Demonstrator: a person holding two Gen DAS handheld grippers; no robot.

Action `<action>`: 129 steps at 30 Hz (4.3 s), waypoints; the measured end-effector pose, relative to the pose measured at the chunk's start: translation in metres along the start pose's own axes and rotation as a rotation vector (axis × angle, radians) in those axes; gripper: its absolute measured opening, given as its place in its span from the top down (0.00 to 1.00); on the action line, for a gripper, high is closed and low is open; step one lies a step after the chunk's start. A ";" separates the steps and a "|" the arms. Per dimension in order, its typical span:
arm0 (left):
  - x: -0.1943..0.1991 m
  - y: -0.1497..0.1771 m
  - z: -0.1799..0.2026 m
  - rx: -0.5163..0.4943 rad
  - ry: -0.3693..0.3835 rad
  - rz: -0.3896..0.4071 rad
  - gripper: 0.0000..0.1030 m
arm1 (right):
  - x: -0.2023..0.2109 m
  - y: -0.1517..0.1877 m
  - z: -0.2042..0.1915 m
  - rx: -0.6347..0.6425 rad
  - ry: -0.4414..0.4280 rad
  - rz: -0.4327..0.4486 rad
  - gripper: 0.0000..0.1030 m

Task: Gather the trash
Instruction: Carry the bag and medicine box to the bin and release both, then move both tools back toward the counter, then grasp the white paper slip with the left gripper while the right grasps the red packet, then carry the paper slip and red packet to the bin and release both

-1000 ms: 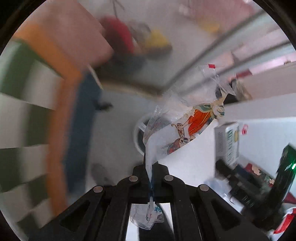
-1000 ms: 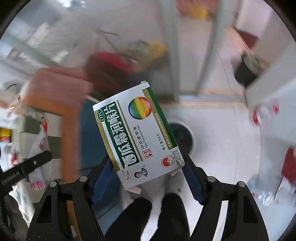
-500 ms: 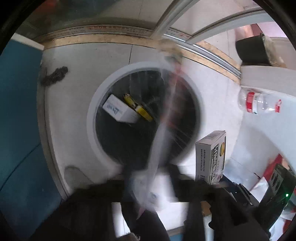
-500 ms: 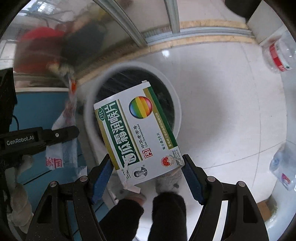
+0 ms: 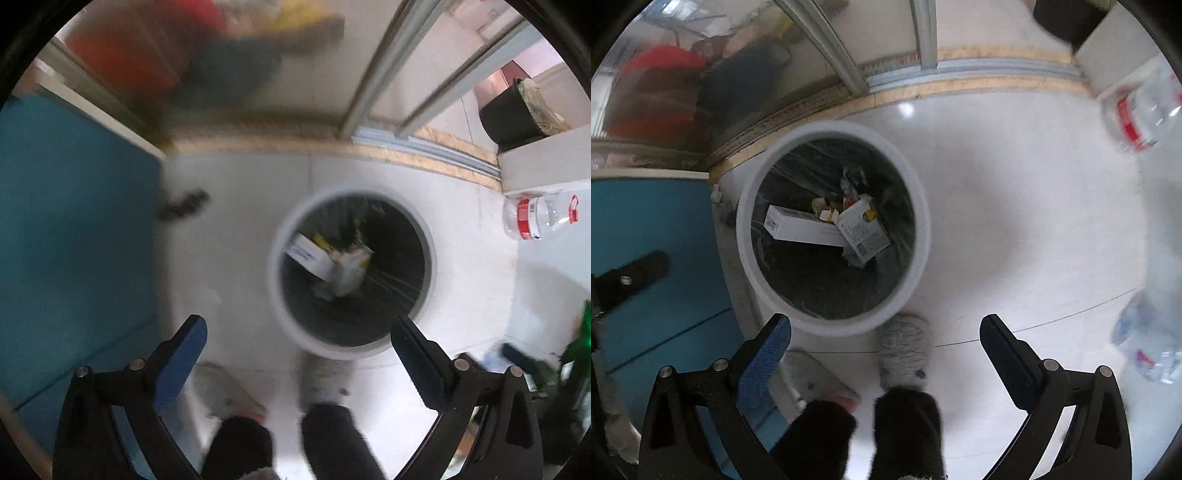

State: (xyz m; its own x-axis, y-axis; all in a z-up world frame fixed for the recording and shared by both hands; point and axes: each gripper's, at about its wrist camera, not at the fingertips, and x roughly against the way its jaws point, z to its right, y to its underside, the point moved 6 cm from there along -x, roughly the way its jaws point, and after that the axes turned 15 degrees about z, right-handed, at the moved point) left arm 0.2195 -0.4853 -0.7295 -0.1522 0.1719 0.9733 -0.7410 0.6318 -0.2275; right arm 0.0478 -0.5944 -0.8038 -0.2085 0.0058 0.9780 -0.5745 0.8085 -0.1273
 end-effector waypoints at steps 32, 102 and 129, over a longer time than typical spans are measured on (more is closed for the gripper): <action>0.468 -0.014 -0.034 -0.010 0.005 0.420 0.01 | 0.544 0.015 -0.102 0.069 0.007 0.430 0.00; 0.518 0.058 -0.379 0.502 -0.270 0.453 0.99 | 0.484 0.049 -0.541 0.577 -0.511 0.364 0.84; -0.070 0.004 0.046 0.039 0.138 -0.163 0.98 | 0.015 -0.014 -0.015 -0.074 -0.142 0.065 0.84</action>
State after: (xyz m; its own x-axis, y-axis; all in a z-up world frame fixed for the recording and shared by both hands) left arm 0.1972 -0.5298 -0.7970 0.0610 0.1736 0.9829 -0.7734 0.6308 -0.0634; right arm 0.0645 -0.5967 -0.7850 -0.3562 -0.0199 0.9342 -0.4979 0.8501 -0.1717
